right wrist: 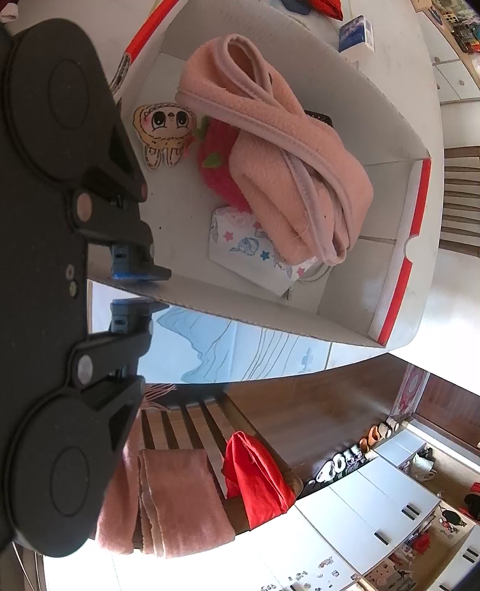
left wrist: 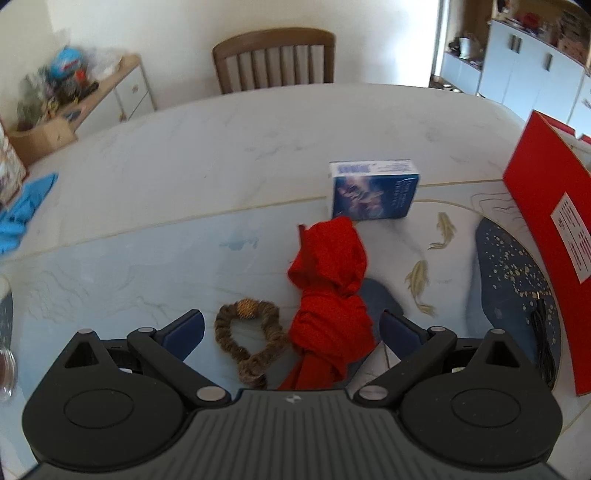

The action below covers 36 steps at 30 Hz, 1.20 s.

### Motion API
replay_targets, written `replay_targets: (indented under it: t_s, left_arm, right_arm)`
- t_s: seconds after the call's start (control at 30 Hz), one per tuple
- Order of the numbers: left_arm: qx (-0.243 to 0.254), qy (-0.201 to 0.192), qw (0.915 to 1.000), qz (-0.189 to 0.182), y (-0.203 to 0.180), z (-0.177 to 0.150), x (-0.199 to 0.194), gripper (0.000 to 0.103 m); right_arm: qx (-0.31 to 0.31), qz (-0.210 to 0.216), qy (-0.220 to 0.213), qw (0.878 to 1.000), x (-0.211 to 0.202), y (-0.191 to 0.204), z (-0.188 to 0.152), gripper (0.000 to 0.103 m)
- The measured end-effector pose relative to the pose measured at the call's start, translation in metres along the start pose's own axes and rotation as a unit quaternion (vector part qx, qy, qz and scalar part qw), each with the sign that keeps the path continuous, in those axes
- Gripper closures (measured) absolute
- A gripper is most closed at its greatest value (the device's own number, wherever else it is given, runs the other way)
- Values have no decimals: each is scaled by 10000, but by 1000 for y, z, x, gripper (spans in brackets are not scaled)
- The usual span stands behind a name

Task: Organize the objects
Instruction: 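Close the left gripper on the red cloth, then carry the red cloth with the left gripper into the box and release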

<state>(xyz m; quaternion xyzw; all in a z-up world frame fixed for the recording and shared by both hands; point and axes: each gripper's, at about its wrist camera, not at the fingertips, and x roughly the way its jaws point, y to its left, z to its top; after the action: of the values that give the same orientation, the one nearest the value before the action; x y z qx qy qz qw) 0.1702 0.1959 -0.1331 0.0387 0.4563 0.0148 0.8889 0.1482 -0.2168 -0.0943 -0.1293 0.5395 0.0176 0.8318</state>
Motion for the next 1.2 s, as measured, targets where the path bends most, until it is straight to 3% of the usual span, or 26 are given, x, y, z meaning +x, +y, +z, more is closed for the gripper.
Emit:
replay_targets:
  t_s: [0.07, 0.17, 0.3, 0.4, 0.53, 0.93, 1.2]
  left_arm:
    - [112, -54, 9999, -41, -5, 2, 0, 3]
    - [291, -44, 9995, -76, -13, 3, 3, 13]
    - [458, 207, 9987, 6, -21, 2, 15, 41]
    - [575, 303, 9979, 72, -26, 0, 20, 47]
    - [619, 329, 9975, 77, -30, 2, 17, 63]
    - [457, 326, 9984, 68, -38, 17, -19, 67]
    - [570, 179, 9981, -170, -62, 29, -64, 67]
  right_arm:
    - [1, -11, 5, 10000, 0, 0, 0, 95]
    - [2, -18, 13, 10000, 0, 0, 0, 95]
    - [-3, -21, 16, 10000, 0, 1, 0, 94]
    - [-5, -21, 14, 10000, 0, 0, 0, 94]
    - [-5, -18, 13, 10000, 0, 1, 0, 94]
    - [-54, 3, -20, 10000, 0, 1, 1, 95]
    - [-122, 53, -77, 9999, 1, 0, -1, 95]
